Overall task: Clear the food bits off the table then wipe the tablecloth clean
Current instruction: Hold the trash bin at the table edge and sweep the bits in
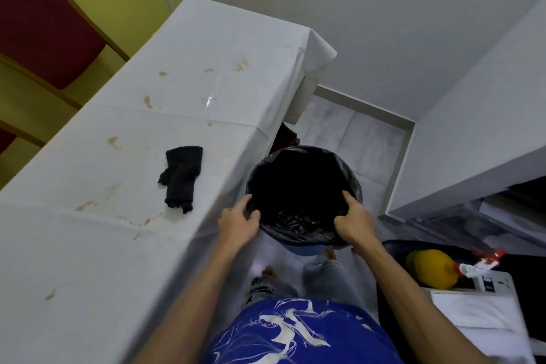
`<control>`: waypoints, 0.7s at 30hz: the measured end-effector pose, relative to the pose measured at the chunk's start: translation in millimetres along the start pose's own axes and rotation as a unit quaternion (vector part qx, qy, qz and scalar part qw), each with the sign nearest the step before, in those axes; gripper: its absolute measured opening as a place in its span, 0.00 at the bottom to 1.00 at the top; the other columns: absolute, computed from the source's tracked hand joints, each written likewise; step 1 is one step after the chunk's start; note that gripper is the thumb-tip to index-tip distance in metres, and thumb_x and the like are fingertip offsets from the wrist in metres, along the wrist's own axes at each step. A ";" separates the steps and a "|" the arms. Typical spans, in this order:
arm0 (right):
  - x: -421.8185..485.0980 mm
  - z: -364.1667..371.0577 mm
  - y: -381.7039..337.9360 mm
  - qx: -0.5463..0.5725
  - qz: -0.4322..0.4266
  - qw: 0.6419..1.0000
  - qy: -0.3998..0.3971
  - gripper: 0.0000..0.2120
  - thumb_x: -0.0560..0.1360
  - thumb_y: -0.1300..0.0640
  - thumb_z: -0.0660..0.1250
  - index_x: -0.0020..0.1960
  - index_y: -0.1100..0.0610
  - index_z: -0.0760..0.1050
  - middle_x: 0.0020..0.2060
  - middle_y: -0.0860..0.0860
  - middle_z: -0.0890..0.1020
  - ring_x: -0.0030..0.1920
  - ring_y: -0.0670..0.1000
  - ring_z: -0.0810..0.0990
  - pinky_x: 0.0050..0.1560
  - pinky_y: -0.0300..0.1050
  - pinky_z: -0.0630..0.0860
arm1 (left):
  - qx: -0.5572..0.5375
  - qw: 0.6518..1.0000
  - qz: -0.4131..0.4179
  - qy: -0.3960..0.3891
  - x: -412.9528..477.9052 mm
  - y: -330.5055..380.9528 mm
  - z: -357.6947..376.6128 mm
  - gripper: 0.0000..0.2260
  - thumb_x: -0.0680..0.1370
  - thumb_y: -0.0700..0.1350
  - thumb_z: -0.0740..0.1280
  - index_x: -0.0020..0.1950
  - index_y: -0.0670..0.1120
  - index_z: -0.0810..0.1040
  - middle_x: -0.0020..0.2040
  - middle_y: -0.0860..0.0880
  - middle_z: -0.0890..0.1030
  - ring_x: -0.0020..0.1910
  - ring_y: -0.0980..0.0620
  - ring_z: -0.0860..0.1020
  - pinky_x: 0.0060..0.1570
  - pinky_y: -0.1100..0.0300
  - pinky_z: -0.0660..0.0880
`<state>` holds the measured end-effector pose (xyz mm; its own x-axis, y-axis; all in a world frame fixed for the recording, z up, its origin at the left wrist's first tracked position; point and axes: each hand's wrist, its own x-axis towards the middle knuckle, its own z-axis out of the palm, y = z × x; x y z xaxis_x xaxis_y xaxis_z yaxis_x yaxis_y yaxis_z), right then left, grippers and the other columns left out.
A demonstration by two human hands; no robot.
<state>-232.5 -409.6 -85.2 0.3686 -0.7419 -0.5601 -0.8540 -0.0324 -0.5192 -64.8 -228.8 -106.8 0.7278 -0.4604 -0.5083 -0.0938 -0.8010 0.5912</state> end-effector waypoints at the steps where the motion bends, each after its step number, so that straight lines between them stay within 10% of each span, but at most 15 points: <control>1: 2.2 -4.3 3.3 0.001 0.003 1.000 0.007 0.36 0.73 0.67 0.60 0.78 0.48 0.58 0.67 0.59 0.75 0.60 0.63 0.76 0.58 0.50 0.75 | -0.016 1.000 -0.005 -0.024 0.1 7.1 5.5 0.26 0.79 0.49 0.65 0.77 0.52 0.65 0.71 0.44 0.74 0.72 0.44 0.70 0.68 0.54 0.69; 7: 21.0 -29.8 15.6 0.025 0.024 0.999 0.025 0.36 0.73 0.67 0.59 0.78 0.47 0.59 0.70 0.57 0.73 0.64 0.62 0.74 0.59 0.49 0.74 | -0.109 0.988 -0.023 -0.110 16.8 51.8 38.6 0.38 0.77 0.38 0.59 0.80 0.62 0.47 0.74 0.48 0.69 0.51 0.47 0.80 0.40 0.57 0.76; 15: 83.1 -63.9 12.5 0.061 0.043 0.997 0.023 0.38 0.72 0.67 0.58 0.79 0.46 0.56 0.68 0.57 0.74 0.61 0.62 0.76 0.59 0.52 0.76 | -0.107 0.988 -0.036 -0.108 67.0 115.4 55.4 0.38 0.75 0.34 0.57 0.79 0.63 0.53 0.76 0.48 0.68 0.43 0.53 0.79 0.25 0.70 0.73; 19: 132.9 -83.2 0.4 0.060 0.043 0.997 0.022 0.38 0.73 0.68 0.58 0.79 0.46 0.55 0.63 0.58 0.77 0.57 0.60 0.77 0.58 0.51 0.75 | -0.105 0.988 -0.056 -0.098 104.3 144.0 67.9 0.39 0.74 0.33 0.60 0.80 0.61 0.53 0.72 0.46 0.72 0.50 0.53 0.79 0.31 0.72 0.75; 21: 161.2 -92.5 -4.9 0.066 0.038 0.997 0.007 0.38 0.73 0.68 0.58 0.79 0.46 0.54 0.59 0.57 0.79 0.51 0.58 0.78 0.54 0.51 0.77 | -0.095 0.990 -0.063 -0.082 124.7 156.7 75.2 0.40 0.72 0.35 0.61 0.79 0.63 0.53 0.73 0.47 0.72 0.60 0.46 0.79 0.53 0.58 0.80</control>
<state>-202.9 -591.0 -113.3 0.2993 -0.7484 -0.5918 -0.8231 0.1112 -0.5569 -39.9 -440.5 -124.6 0.6038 -0.4292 -0.6718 0.1314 -0.7776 0.6149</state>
